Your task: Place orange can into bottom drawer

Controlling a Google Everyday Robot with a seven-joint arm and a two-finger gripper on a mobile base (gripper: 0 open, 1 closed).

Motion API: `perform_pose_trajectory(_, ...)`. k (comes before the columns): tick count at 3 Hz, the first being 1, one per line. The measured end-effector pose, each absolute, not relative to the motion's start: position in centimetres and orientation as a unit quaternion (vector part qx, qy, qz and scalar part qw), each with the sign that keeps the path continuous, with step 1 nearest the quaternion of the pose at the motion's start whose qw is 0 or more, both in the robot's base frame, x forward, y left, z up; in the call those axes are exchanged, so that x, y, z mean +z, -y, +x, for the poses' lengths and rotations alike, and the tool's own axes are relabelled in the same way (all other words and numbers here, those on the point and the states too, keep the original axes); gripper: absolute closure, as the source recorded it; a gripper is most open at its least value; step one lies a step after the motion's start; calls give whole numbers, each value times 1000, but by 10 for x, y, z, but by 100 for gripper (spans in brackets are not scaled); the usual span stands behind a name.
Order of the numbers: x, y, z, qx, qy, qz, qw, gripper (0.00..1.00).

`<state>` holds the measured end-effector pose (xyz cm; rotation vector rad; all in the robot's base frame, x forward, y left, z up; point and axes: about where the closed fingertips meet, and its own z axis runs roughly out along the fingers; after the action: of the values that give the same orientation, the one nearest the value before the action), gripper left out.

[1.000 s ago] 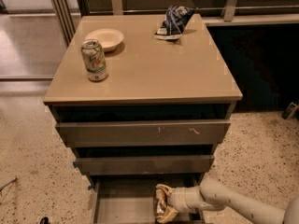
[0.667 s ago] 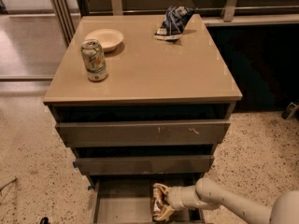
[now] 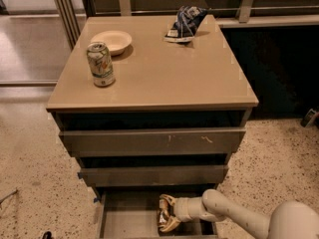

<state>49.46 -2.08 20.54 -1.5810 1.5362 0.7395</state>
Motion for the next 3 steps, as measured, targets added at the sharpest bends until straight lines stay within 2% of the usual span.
perform_pose_trajectory(3, 183, 3, 517, 279, -603, -633, 397, 100)
